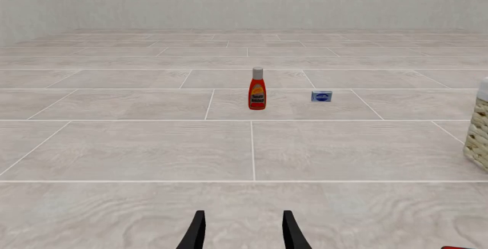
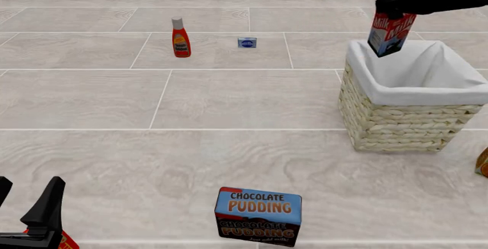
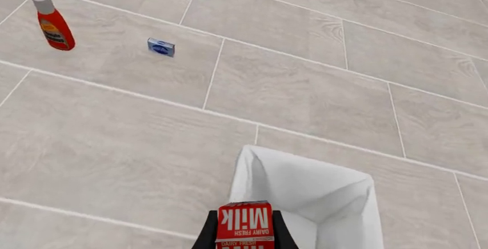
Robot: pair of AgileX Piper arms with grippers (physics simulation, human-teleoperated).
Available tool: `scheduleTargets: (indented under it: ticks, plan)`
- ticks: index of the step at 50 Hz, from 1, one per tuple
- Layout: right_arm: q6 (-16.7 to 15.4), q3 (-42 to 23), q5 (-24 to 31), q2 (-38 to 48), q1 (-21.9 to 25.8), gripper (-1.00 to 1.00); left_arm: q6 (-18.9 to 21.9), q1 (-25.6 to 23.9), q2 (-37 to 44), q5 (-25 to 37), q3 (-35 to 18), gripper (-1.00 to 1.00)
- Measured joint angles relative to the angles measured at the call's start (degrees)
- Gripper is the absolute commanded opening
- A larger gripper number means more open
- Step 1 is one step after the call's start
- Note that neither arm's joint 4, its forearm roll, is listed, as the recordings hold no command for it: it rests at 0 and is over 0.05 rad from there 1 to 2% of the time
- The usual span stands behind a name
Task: Pick the milk and place it in the basket.
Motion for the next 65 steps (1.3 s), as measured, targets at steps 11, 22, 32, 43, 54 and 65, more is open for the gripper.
scheduleTargets:
  ticks: [11, 22, 32, 43, 54, 65]
  plan:
    - [-0.7, 2.18, -3.42, 2.66, -4.47, -1.0, 0.0, 0.0, 0.0, 0.0, 0.0, 1.0]
    - [-0.41, 3.33, -6.4, 6.5, -7.12, -1.0, 0.0, 0.0, 0.0, 0.0, 0.0, 1.0]
    - [0.28, 3.97, -8.67, 10.14, -8.21, -1.0, 0.0, 0.0, 0.0, 0.0, 0.0, 1.0]
    - [1.19, 3.93, -10.54, 14.07, -8.9, -1.0, 0.0, 0.0, 0.0, 0.0, 0.0, 1.0]
    - [2.17, 4.05, -12.03, 17.05, -9.79, -1.0, 0.0, 0.0, 0.0, 0.0, 0.0, 1.0]
    - [3.19, 4.44, -13.12, 19.22, -10.73, -1.0, 0.0, 0.0, 0.0, 0.0, 0.0, 1.0]
